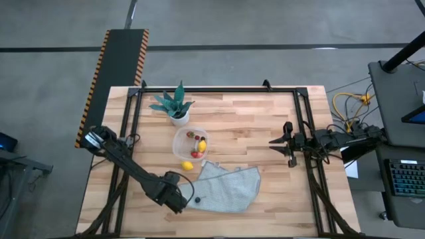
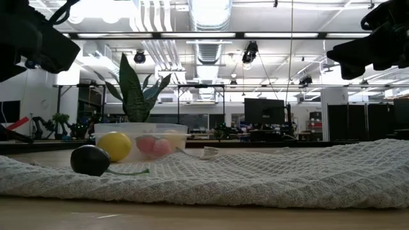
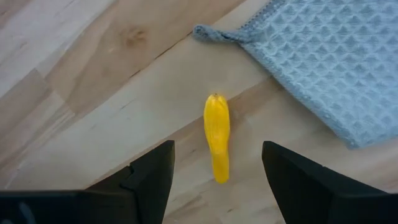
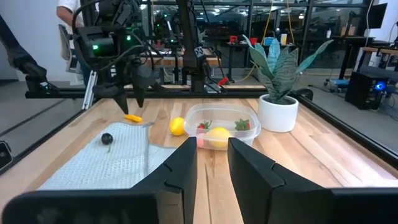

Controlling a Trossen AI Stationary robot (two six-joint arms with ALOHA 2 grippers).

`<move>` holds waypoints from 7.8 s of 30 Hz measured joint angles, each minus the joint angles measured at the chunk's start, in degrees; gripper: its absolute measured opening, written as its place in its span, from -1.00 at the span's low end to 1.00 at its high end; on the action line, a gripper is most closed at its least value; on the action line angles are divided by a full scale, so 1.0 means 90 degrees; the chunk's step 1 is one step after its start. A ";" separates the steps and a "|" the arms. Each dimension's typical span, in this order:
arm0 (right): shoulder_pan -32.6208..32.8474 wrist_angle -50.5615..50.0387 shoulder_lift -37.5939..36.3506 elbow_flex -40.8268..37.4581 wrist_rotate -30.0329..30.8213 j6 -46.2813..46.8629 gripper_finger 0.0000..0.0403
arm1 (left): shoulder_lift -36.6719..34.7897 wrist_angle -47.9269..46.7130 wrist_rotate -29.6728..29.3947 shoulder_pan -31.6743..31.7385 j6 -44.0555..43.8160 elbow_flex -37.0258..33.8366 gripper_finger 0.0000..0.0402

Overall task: Pick and placing Produce into tupperware
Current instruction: Put the yellow corn into the container, then put the black cherry into the container

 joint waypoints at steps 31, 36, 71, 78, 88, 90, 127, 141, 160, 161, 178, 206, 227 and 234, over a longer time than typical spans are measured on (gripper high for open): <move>0.0001 -0.0092 0.0000 -0.0002 0.0002 -0.0007 -0.56 | 0.0407 0.0437 0.0015 -0.0101 0.0148 -0.0105 0.13; 0.0000 -0.0092 0.0000 -0.0002 0.0002 -0.0017 -0.60 | 0.0407 0.0570 0.0016 -0.0101 0.0151 -0.0175 0.13; 0.0001 -0.0091 0.0000 -0.0002 -0.0024 -0.0050 -0.57 | 0.0353 0.0988 0.0436 -0.0092 0.0790 -0.0507 -0.96; 0.0001 -0.0090 0.0000 -0.0002 -0.0024 -0.0049 -0.57 | 0.0178 0.0995 0.0620 -0.0089 0.1219 -0.0547 -0.99; 0.0000 -0.0088 -0.0002 -0.0002 -0.0026 -0.0049 -0.61 | -0.0450 0.0966 0.0591 -0.0114 0.1199 -0.0554 -1.00; 0.0001 -0.0088 0.0000 -0.0002 -0.0024 -0.0048 -0.60 | -0.0552 0.0907 0.0543 -0.0116 0.1200 -0.0551 -1.00; -0.0001 -0.0075 -0.0002 -0.0002 -0.0024 0.0000 -0.61 | -0.1415 0.0663 -0.1719 0.1704 0.5255 -0.0289 -1.00; -0.0001 -0.0085 0.0000 -0.0002 -0.0024 0.0000 -0.55 | -0.1476 0.0656 -0.1361 0.3079 0.7070 -0.0279 -1.00; 0.0001 -0.0107 0.0000 -0.0002 -0.0313 -0.0053 -0.54 | -0.1476 0.0728 -0.1132 0.4776 0.8033 -0.0679 -1.00; 0.0000 -0.0107 0.0000 -0.0002 -0.0313 -0.0054 -0.54 | -0.1476 0.0737 -0.1132 0.4787 0.8032 -0.0684 -1.00; 0.0001 -0.0136 0.0073 -0.0002 -0.0330 -0.0029 -0.54 | -0.1092 0.1496 -0.0847 0.4872 0.7992 -0.1110 -1.00; -0.0001 -0.0136 0.0121 0.0000 -0.0333 -0.0022 -0.54 | -0.0655 0.1570 -0.0777 0.4873 0.8041 -0.1052 -0.64; 0.0000 -0.0136 0.0121 0.0000 -0.0333 -0.0034 -0.55 | -0.0846 0.1025 -0.0387 0.4538 0.8534 -0.0489 -0.15; 0.0001 -0.0136 0.0121 0.0000 -0.0331 -0.0034 -0.54 | -0.1165 0.1016 -0.0424 0.3733 0.8646 -0.0073 -0.15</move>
